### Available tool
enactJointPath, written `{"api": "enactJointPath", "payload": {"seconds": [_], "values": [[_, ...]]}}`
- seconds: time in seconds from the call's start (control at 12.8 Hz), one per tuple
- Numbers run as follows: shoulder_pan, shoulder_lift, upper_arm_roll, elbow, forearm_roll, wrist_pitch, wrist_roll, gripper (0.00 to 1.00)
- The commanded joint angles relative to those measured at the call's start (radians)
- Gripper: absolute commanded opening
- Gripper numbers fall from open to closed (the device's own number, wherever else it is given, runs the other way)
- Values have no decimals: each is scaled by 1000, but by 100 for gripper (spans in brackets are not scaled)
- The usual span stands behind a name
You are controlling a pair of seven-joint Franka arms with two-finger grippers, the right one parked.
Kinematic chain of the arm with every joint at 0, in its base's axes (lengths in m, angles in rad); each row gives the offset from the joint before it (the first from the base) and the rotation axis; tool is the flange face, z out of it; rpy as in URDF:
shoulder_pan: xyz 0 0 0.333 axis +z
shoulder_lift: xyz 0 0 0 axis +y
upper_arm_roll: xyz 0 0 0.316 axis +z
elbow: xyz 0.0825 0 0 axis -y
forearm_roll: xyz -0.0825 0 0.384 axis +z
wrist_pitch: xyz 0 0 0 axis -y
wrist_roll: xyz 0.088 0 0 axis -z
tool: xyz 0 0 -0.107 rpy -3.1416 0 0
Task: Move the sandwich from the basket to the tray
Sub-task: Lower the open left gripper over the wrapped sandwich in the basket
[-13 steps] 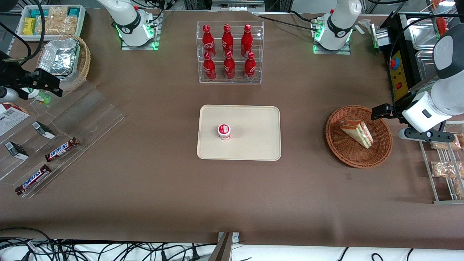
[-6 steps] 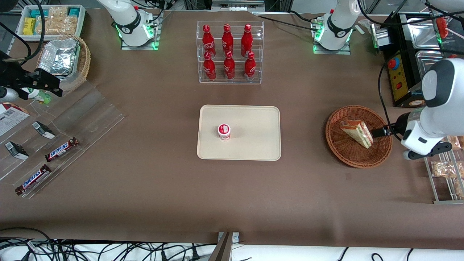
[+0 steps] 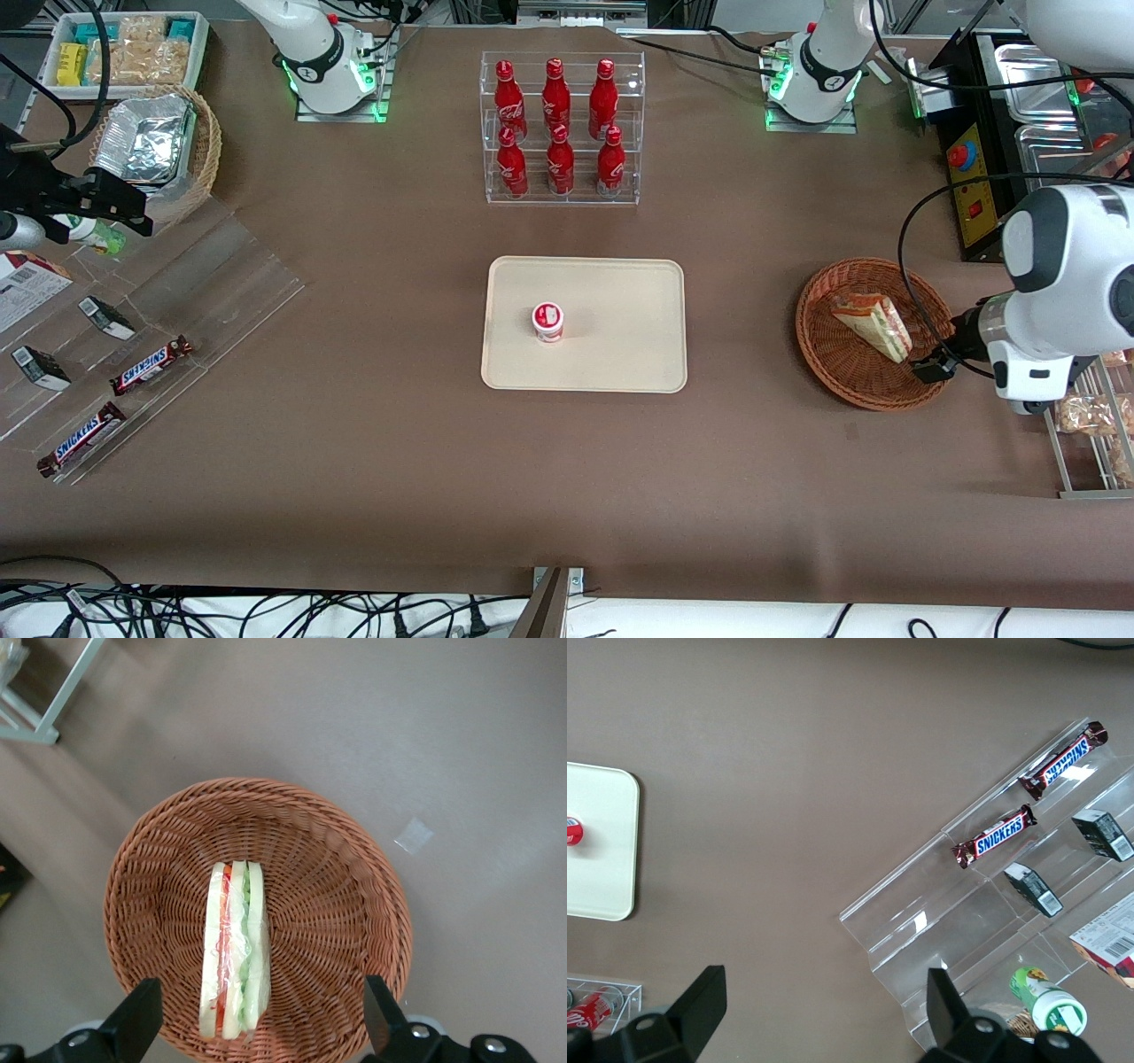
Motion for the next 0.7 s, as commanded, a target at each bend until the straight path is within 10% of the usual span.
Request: {"api": "enactJointPath", "payload": {"seconds": [0.0, 0.62], "values": [[-4, -18, -3, -93, 27, 65, -55, 100], [-4, -126, -20, -486, 156, 398, -220, 100]]}}
